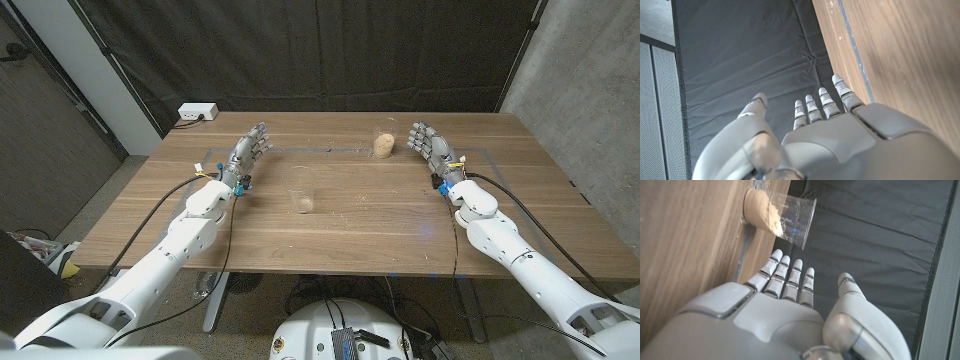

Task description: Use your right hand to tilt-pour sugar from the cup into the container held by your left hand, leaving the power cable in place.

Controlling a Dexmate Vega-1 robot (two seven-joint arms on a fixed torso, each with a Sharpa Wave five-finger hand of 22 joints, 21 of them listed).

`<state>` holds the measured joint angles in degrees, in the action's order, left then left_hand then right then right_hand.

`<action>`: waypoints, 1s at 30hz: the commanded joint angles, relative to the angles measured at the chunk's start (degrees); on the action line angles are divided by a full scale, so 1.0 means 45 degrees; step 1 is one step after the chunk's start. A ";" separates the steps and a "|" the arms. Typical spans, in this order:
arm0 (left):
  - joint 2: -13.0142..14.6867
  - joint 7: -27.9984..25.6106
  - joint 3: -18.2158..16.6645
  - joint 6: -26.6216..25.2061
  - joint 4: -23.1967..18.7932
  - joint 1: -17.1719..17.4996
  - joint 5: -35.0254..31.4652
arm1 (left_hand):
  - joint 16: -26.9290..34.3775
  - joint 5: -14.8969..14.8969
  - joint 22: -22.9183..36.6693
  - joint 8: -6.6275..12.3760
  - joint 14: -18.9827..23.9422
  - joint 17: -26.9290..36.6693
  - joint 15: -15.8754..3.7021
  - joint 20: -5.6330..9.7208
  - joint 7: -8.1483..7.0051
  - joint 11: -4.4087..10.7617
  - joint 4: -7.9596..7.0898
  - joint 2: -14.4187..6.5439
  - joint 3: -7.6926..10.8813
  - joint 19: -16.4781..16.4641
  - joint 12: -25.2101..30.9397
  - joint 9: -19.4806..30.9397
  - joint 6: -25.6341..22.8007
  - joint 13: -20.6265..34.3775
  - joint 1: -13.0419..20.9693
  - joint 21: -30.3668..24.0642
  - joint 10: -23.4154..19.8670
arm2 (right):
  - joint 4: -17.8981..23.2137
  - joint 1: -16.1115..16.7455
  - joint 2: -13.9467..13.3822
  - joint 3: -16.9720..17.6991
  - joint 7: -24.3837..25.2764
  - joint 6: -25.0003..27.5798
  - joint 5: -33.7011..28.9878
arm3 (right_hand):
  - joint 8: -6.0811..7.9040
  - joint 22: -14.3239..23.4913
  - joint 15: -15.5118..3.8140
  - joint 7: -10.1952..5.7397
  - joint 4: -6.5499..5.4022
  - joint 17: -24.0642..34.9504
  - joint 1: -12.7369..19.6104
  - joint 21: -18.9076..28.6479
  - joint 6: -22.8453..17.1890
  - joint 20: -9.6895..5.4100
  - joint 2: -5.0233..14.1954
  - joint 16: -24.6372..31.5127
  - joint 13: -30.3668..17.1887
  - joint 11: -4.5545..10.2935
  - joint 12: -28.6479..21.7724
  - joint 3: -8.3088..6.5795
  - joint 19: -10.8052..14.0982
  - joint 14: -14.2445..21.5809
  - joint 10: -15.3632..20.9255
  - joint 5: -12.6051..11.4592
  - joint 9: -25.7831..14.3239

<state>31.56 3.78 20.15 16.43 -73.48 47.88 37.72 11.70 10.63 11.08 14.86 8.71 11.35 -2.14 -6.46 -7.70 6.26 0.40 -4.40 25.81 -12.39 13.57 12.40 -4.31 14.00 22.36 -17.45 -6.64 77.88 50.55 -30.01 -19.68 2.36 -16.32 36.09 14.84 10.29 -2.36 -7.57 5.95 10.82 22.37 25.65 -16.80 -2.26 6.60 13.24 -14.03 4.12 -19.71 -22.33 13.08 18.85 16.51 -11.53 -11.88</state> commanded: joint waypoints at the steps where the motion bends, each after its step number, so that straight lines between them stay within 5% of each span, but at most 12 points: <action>1: 0.0813 0.0392 -0.0372 -0.0105 -0.0337 0.0427 0.0190 | 0.0084 0.0067 0.0069 0.0060 0.0175 0.0009 -0.0777 0.0044 -0.0078 0.0028 0.0017 0.0005 0.0096 -0.0092 0.0061 0.0012 -0.0047 0.0023 0.0146 -0.0054 -0.0184 | 0.1162 0.0709 -0.0293 0.0267 0.1249 0.0090 -0.0341 | 0.0069 0.0024 -0.1786 -0.0012 0.0092 0.0009 0.0165 0.0042 -0.0062 -0.0123 -0.0092 0.0019 -0.0030 0.0014 -0.0066 -0.0098 0.0144 0.0126 0.0148 -0.0069 -0.0063; 13: 0.0991 0.0717 -0.0300 -0.0058 -0.0420 0.0450 0.0116 | 0.0102 0.0067 0.0064 0.0051 0.0306 -0.0015 -0.0783 0.0017 -0.0066 0.0042 0.0088 0.0053 0.0116 -0.0125 0.0107 0.0003 -0.0091 0.0019 0.0213 -0.0047 -0.0368 | 0.0860 0.0624 -0.0734 0.0382 0.0054 -0.0133 0.0006 | -0.0325 0.0020 -0.1642 0.0001 0.0551 -0.0017 0.0218 -0.0191 0.0673 -0.0023 -0.1065 -0.0295 -0.0043 -0.0208 0.0190 0.0080 0.0145 -0.0257 -0.0390 0.0094 -0.0062; 23: 0.1160 0.0457 -0.0275 0.0037 -0.0774 0.0696 -0.0177 | 0.0129 0.0065 0.0062 0.0038 0.0434 -0.0023 -0.0793 0.0015 -0.0010 0.0025 0.0115 0.0092 0.0113 -0.0149 0.0124 -0.0002 -0.0108 0.0019 0.0226 -0.0042 -0.0465 | -0.0538 -0.0399 -0.1384 -0.0110 -0.1813 -0.0571 -0.0626 | -0.0853 0.0037 -0.1251 0.0169 0.0622 0.0054 -0.0122 -0.0730 0.2332 0.0166 -0.2376 -0.0636 -0.0090 -0.0244 0.0735 0.0591 -0.0205 -0.1666 -0.1683 0.0178 -0.0095; 30: 0.1238 0.0098 -0.0263 0.0062 -0.1158 0.1006 -0.0382 | 0.0132 0.0064 0.0063 0.0038 0.0482 -0.0026 -0.0813 0.0009 -0.0003 0.0067 0.0123 0.0106 0.0111 -0.0190 0.0145 -0.0004 -0.0139 0.0020 0.0225 -0.0049 -0.0553 | -0.1570 -0.1192 -0.1941 -0.0511 -0.2431 -0.1282 -0.1841 | -0.0952 0.0044 -0.1014 0.0150 0.0536 0.0078 -0.0314 -0.1113 0.3338 0.0259 -0.2784 -0.0678 -0.0109 -0.0228 0.1098 0.0815 -0.0583 -0.2498 -0.2634 0.0018 -0.0123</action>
<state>36.33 5.92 18.85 16.36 -76.48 50.68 37.23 12.14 10.63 11.19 14.86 10.44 11.18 -2.23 -6.39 -7.68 6.53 0.79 -3.66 26.19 -12.43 14.01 12.25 -4.73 13.99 23.36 -17.45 -8.57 76.51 49.52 -35.54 -19.82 -1.61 -17.83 34.87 10.76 10.27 -2.20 -6.61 8.46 11.05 20.86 20.97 -2.93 -1.13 -5.17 10.35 -14.26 2.97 -15.38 -18.96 11.10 8.48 5.72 -10.86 -12.14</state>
